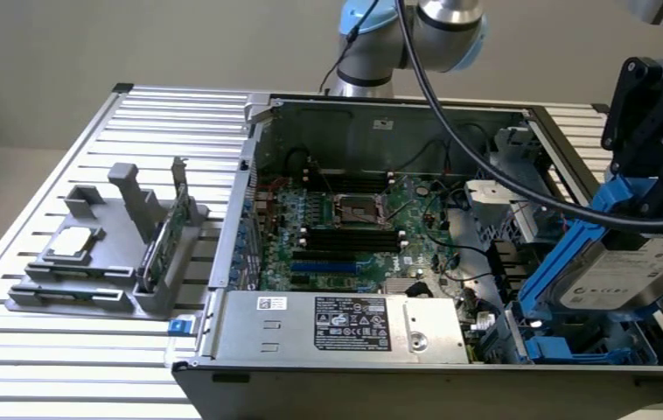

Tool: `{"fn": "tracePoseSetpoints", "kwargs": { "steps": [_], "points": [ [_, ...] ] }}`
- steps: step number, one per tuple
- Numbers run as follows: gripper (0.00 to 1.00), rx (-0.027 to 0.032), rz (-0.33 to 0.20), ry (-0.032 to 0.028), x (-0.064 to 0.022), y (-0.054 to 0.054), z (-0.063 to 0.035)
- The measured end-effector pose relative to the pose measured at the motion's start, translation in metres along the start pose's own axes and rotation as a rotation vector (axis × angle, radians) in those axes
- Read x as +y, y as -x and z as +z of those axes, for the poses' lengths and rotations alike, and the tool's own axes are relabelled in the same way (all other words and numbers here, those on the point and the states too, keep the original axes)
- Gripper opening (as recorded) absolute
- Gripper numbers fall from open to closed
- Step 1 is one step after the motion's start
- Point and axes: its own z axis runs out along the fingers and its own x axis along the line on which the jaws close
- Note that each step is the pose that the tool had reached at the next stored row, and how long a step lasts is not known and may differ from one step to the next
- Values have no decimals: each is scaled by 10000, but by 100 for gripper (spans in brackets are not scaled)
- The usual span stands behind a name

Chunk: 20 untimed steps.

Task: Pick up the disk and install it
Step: 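Insert the disk into the insertion slot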

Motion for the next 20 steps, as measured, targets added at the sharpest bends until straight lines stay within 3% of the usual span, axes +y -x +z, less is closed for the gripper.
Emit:
{"fn": "tracePoseSetpoints", "kwargs": {
  "steps": [5, 20],
  "points": [
    [33, -84, -17, 2, -1, -32, 14],
    [33, -136, -16, 4, -1, -103, 79]
  ]
}}
